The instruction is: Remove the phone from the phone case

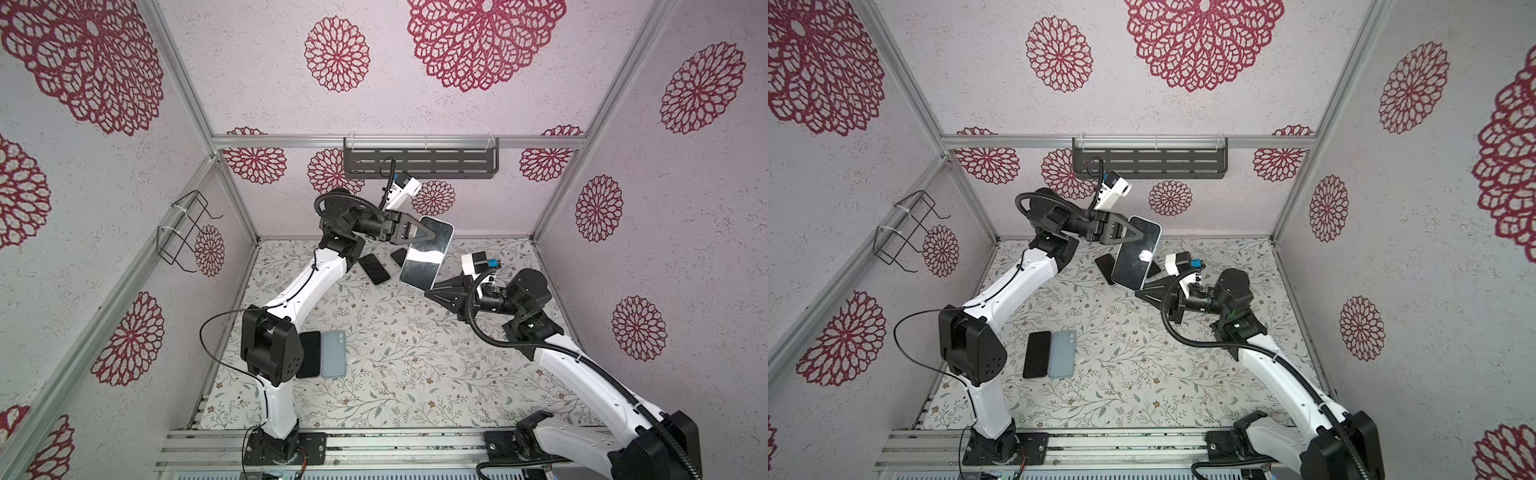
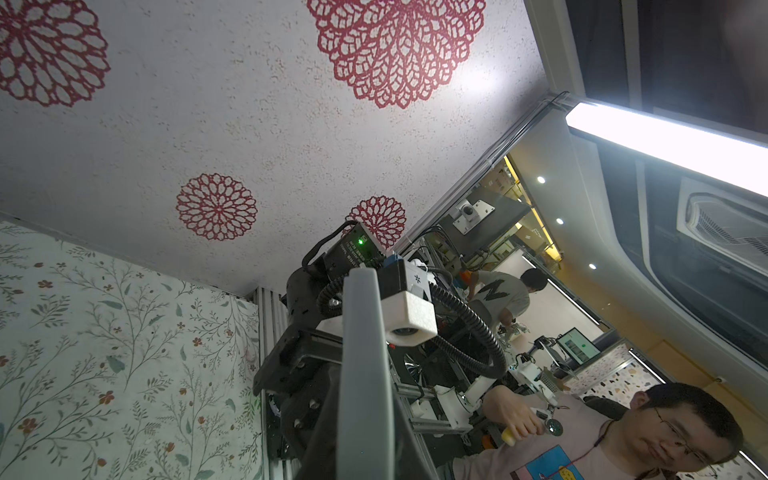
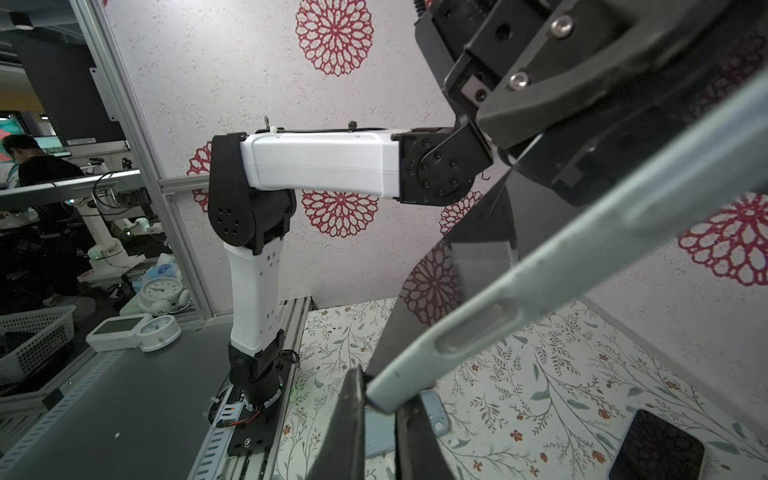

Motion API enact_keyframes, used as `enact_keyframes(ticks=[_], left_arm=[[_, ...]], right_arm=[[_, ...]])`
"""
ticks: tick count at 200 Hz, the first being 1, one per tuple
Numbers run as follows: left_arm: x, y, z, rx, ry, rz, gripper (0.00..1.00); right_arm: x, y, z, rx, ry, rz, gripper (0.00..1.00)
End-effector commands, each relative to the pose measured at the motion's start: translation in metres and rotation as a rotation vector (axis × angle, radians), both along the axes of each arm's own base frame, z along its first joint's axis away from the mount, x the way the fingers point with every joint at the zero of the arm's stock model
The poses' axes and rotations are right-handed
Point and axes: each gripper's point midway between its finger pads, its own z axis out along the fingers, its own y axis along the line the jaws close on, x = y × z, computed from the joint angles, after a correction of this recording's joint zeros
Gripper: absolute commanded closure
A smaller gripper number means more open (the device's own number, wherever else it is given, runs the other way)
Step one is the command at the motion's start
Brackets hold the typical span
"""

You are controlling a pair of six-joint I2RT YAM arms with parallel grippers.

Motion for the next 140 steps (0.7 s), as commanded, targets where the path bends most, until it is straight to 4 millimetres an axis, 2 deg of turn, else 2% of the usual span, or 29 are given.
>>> enact_keyframes(ticks=[1, 54, 74, 87, 89, 94, 140], left_arm=[[0.026, -0.019, 0.010, -0.119, 0.063, 0.098, 1.00], [0.000, -0.014, 0.032, -0.192, 0.062, 0.040, 1.00], [-0.006, -0.010, 0.035, -0.200, 0.051, 0.043, 1.00], [-0.002, -0.010, 0.029, -0.194, 0.063, 0.051, 1.00], [-0.012, -0.004, 0.041, -0.210, 0.038, 0.049, 1.00], [-0.015, -0.002, 0.045, -0.214, 0.030, 0.048, 1.00], [-0.018, 0.017, 0.058, -0.258, 0.003, 0.098, 1.00]], right_arm=[[-0.056, 0.008, 0.034, 0.042, -0.322, 0.224, 1.00], [-0.049, 0.010, 0.040, 0.067, -0.369, 0.211, 1.00], [-0.046, 0.008, 0.046, 0.099, -0.360, 0.199, 1.00], [-0.044, 0.005, 0.049, 0.124, -0.348, 0.182, 1.00], [-0.043, 0.004, 0.049, 0.129, -0.348, 0.176, 1.00], [-0.043, 0.003, 0.050, 0.135, -0.344, 0.170, 1.00], [-0.011, -0.002, 0.040, 0.131, -0.151, -0.023, 0.99]])
